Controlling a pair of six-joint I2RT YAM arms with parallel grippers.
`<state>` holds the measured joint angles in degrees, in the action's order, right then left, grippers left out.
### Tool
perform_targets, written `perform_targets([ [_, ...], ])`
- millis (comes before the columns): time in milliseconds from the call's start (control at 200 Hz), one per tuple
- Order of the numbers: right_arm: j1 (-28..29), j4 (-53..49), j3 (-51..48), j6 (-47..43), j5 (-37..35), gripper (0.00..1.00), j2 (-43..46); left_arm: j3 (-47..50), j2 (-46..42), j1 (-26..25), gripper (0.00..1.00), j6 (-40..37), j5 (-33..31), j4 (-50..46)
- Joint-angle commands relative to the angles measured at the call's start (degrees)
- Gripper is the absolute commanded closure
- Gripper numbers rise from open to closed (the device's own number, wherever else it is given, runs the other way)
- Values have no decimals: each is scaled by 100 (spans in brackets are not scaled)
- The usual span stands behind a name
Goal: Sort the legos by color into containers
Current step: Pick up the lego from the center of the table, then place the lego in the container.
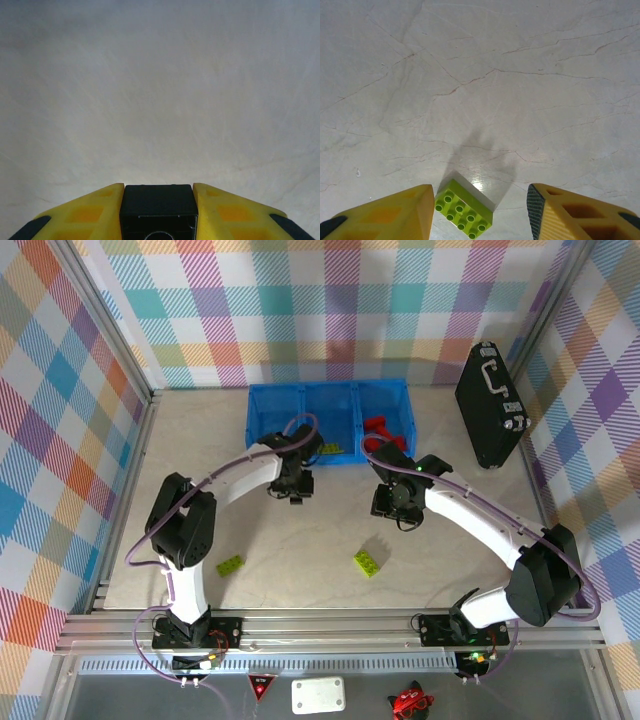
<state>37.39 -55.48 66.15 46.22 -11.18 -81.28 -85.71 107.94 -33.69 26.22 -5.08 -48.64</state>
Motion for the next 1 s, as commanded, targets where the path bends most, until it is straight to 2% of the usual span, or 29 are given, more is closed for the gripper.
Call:
perform_targets([
  [0, -57, -235, -71, 7, -85, 47, 44, -496, -20, 355, 65, -506, -8, -367],
  [180, -57, -364, -178, 69, -128, 47, 246, -1436, 432, 834, 65, -838, 2, -600],
  [505, -59, -588, -414, 210, -174, 47, 679, -2983, 1502, 1192, 65, -1209, 140, -716],
  [700, -57, -760, -526, 284, -262, 47, 978, -3519, 2083, 1382, 65, -1283, 342, -558],
  [995, -56, -907, -627, 307, -299, 47, 1235, -3543, 2501, 1495, 65, -1503, 623, 299],
])
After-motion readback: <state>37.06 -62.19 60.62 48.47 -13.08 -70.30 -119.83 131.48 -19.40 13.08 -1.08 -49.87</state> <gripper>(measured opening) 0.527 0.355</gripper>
